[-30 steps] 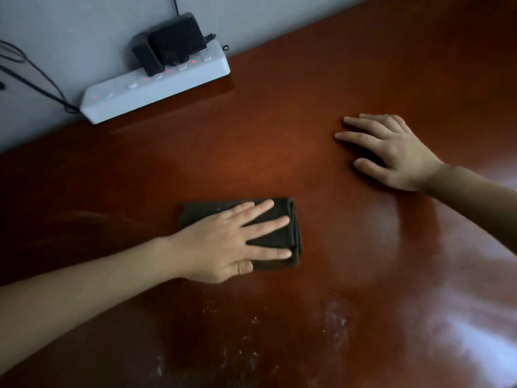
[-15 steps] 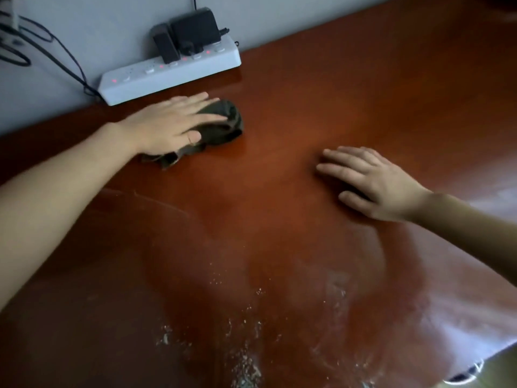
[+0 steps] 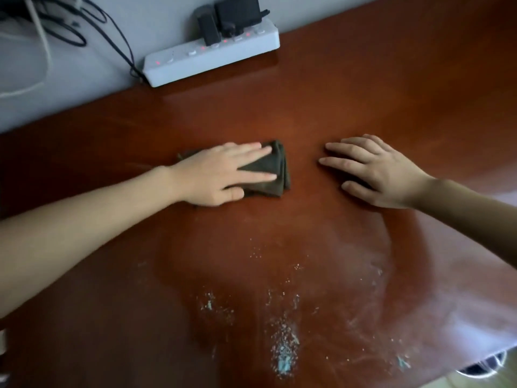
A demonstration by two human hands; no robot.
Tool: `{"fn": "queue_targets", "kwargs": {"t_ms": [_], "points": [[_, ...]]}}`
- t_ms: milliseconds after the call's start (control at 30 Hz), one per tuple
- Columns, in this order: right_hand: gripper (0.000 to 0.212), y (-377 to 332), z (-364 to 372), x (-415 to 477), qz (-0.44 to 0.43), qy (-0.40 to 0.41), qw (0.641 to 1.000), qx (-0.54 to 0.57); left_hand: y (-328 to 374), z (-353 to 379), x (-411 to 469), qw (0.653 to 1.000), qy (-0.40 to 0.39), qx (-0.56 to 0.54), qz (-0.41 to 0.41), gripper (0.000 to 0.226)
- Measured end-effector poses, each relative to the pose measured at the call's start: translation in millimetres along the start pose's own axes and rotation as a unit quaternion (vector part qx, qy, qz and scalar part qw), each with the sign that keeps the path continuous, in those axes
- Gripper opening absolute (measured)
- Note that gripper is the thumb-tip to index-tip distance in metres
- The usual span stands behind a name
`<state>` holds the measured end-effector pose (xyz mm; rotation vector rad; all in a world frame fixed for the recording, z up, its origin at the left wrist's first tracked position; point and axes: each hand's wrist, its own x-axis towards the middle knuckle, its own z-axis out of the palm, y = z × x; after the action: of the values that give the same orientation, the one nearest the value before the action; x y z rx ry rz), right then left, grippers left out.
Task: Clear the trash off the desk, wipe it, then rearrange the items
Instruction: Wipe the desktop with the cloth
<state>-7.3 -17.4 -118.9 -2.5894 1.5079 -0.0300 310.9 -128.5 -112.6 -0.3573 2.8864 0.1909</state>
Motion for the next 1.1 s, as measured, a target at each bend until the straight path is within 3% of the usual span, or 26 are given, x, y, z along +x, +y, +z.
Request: {"fn": "queue_targets", "kwargs": {"t_ms": [100,200,400,700,900,1100], "points": [[0.052,-4,-2,13,0.013,-0.011,1.000,0.004,42,20,-37,0.996,0.002,0.053,0.071,0.058],[0.053,-9,0,26,0.006,-0.031,1.000,0.002,39,26,-44,0.991,0.016,0.091,0.095,0.057],[0.051,-9,11,30,-0.017,-0.012,1.000,0.003,-39,11,-32,0.994,0.036,0.092,-0.046,0.063],[0.049,-6,14,33,-0.040,0.021,0.999,0.016,-118,-15,11,0.988,0.042,0.062,-0.137,0.059],[0.047,-6,12,31,-0.032,0.016,0.999,0.010,-112,-9,29,0.979,0.089,-0.019,-0.182,0.055],[0.050,-20,8,21,0.041,0.022,0.998,-0.042,-49,1,-2,0.990,0.049,-0.017,-0.131,0.053]]}}
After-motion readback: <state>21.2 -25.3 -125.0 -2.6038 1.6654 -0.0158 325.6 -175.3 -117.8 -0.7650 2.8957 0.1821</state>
